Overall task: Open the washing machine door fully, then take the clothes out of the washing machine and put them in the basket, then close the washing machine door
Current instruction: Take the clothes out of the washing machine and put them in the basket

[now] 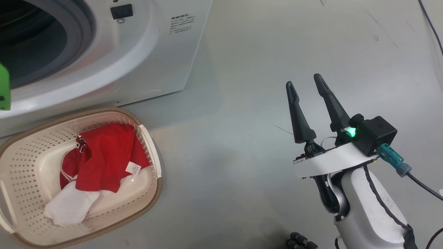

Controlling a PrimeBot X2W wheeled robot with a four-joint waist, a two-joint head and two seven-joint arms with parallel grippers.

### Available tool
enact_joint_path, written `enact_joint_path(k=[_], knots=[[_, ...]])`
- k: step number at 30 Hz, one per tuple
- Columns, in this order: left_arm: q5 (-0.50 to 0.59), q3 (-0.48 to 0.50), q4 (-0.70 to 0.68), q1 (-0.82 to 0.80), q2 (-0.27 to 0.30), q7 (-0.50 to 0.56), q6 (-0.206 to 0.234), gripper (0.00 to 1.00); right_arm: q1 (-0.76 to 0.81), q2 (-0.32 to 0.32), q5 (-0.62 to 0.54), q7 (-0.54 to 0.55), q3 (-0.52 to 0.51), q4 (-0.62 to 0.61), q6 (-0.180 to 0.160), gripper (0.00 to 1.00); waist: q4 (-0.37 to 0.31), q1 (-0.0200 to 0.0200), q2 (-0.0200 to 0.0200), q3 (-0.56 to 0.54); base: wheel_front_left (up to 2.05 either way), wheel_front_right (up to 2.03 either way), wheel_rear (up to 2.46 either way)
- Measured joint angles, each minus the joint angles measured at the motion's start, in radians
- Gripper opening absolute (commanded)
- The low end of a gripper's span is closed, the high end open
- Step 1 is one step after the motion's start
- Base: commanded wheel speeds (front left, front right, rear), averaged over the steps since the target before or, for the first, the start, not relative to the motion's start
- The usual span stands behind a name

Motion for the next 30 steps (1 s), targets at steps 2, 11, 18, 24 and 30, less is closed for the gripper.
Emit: enact_joint_path(k=[2,11,18,24,30], knots=[[-0.006,0.0,0.001,0.0,-0.007,-0.022,0.0,0.0,0.0,0.0,0.0,0.0,0.001,0.002,0.0,1.0,0.005,0.0,0.0,-0.011,0.0,0.0,0.0],[-0.06,0.027,-0.017,0.01,-0.054,-0.173,-0.013,0.0,0.001,0.0,-0.006,0.0,-0.005,0.015,0.001,1.0,0.027,0.0,0.0,-0.061,0.0,0.0,0.0],[-0.103,0.044,-0.03,0.048,-0.105,-0.288,-0.035,0.0,0.005,-0.001,-0.013,0.0,-0.026,0.024,0.001,1.0,0.044,0.0,0.0,-0.103,0.0,0.0,0.0],[-0.131,0.046,-0.036,0.1,-0.139,-0.379,-0.059,0.0,0.024,-0.001,-0.024,0.0,-0.046,0.035,0.001,1.0,0.062,0.0,0.0,-0.147,0.0,0.0,0.0],[-0.145,0.043,-0.052,0.157,-0.173,-0.452,-0.089,0.0,0.046,-0.001,-0.039,0.0,-0.062,0.051,0.002,1.0,0.085,0.0,0.0,-0.197,0.0,0.0,0.0]])
